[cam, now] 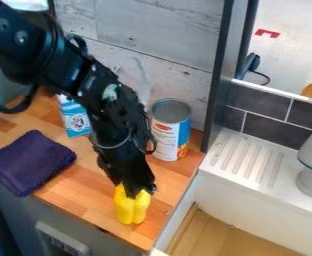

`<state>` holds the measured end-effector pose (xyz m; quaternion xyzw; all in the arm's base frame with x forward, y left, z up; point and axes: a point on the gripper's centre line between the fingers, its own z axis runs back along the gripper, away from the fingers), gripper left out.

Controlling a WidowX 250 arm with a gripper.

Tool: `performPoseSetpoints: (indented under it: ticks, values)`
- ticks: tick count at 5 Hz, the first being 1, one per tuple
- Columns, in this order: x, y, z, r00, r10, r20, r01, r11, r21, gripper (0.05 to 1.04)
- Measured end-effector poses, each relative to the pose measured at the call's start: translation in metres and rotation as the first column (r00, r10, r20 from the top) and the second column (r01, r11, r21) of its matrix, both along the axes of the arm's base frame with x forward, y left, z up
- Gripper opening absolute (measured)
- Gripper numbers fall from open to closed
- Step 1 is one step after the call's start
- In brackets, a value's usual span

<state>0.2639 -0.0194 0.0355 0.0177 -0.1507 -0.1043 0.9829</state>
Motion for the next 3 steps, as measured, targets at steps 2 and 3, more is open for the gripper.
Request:
performPoseSetpoints:
  ticks: [2,3]
  values:
    - [-0.002,-0.001,0.0,1.0,0.024,0.014,-0.024,1.0,-0.003,0.135]
    - [-0.003,-0.005,0.015,0.999,0.01,0.038,-0.009,0.999,-0.032,0.114]
